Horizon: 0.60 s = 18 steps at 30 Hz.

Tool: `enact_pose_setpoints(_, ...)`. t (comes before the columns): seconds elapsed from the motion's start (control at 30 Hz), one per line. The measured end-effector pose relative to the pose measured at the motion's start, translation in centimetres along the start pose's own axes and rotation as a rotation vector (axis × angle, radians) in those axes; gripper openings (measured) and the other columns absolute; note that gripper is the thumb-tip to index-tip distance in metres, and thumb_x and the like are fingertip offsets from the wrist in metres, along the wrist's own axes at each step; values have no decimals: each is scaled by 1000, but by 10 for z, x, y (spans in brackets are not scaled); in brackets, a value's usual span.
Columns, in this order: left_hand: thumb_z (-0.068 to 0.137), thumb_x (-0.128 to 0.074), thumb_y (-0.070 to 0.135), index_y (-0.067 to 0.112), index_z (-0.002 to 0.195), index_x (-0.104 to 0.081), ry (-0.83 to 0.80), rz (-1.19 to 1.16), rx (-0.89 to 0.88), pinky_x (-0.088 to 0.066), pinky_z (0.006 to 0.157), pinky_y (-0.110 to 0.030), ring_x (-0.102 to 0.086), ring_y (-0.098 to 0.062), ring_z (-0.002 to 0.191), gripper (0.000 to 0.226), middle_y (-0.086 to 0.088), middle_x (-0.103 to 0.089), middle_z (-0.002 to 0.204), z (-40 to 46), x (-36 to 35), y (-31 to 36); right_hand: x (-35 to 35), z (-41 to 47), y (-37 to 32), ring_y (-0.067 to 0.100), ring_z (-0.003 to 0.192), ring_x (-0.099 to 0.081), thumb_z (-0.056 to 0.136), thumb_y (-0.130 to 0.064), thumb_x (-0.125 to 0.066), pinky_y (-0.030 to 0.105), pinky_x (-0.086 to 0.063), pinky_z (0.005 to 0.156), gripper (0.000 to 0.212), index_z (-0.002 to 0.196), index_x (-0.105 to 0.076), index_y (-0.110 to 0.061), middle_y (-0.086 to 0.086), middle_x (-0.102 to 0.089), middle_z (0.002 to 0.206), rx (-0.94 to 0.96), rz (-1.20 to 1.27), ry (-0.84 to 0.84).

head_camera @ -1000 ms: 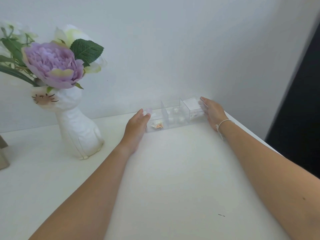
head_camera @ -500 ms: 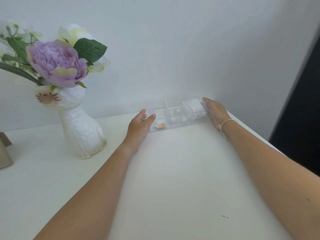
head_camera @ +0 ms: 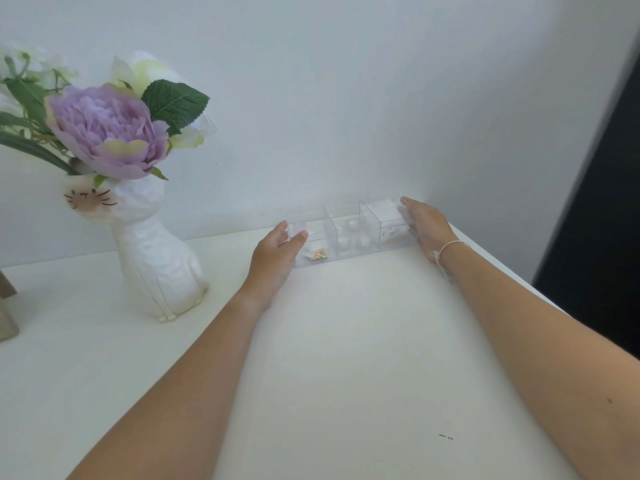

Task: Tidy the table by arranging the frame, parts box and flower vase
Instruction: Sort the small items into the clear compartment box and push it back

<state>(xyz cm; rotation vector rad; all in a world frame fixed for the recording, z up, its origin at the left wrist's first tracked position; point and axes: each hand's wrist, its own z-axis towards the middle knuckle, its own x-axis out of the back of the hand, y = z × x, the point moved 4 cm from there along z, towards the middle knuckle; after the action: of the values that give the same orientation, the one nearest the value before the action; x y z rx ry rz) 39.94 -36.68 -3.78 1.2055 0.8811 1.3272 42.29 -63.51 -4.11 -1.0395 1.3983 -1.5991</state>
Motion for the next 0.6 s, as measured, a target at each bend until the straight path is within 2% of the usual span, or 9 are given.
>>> enact_pose_setpoints(0.1,86,-59,34,49,58,-59,0,-9,-12,-36,93,-27,-46,-3,111,31,23,-49,103,1,2,-2,0,-1,-2,17,130,-41,94,-26,-38,36,-28,113,41,132,-47,-14,3,-42,144,24,-32,-17)
enact_pose_setpoints(0.17,86,-60,34,48,76,-63,2,-29,-2,-34,93,-25,-44,-4,115,17,17,-46,113,2,2,-4,0,-3,-1,14,120,-46,93,-26,-40,31,-33,107,39,129,-50,-16,2,-45,143,2,13,-21)
enact_pose_setpoints(0.2,85,-60,34,45,82,-62,5,-35,7,-34,94,-25,-44,-5,117,12,18,-46,113,3,2,-6,0,-4,-1,13,116,-48,92,-26,-42,28,-38,99,35,124,-53,-18,2,-47,140,-10,48,-15)
enact_pose_setpoints(0.3,86,-61,32,48,59,-60,4,-25,4,-35,95,-26,-46,-6,116,31,18,-49,109,3,1,-4,3,-7,-2,21,121,-53,90,-19,-44,19,-40,68,29,115,-59,-12,6,-49,140,-44,145,-3)
enact_pose_setpoints(0.37,86,-60,32,53,66,-63,8,-17,-1,-35,98,-27,-45,-6,116,29,17,-49,112,2,0,-3,4,-7,-2,16,98,-62,89,-14,-44,16,-38,59,34,121,-57,-10,6,-49,140,-62,189,-7)
enact_pose_setpoints(0.43,86,-60,33,45,98,-64,11,-30,-4,-35,102,-28,-44,-4,118,17,14,-45,121,2,0,-4,4,-6,-2,4,75,-56,89,-13,-44,15,-39,58,34,120,-57,-13,4,-50,137,-64,215,-4)
enact_pose_setpoints(0.47,86,-60,33,42,98,-63,18,-34,6,-35,103,-28,-43,-4,119,15,15,-45,121,4,1,-7,4,-6,-2,3,72,-53,89,-13,-45,17,-39,60,31,117,-58,-15,5,-50,137,-68,225,2)
enact_pose_setpoints(0.53,86,-60,33,42,72,-57,19,-10,5,-35,101,-29,-45,-5,119,17,19,-49,115,3,0,-5,4,-10,-3,11,79,-58,88,-16,-47,20,-43,68,30,114,-59,-8,13,-49,138,-75,211,11)
enact_pose_setpoints(0.6,86,-60,34,40,63,-51,31,4,18,-35,99,-28,-45,-6,119,25,18,-48,115,1,0,-4,4,-12,-2,31,97,-61,85,-17,-46,27,-45,74,46,124,-44,9,28,-38,138,-64,151,24)
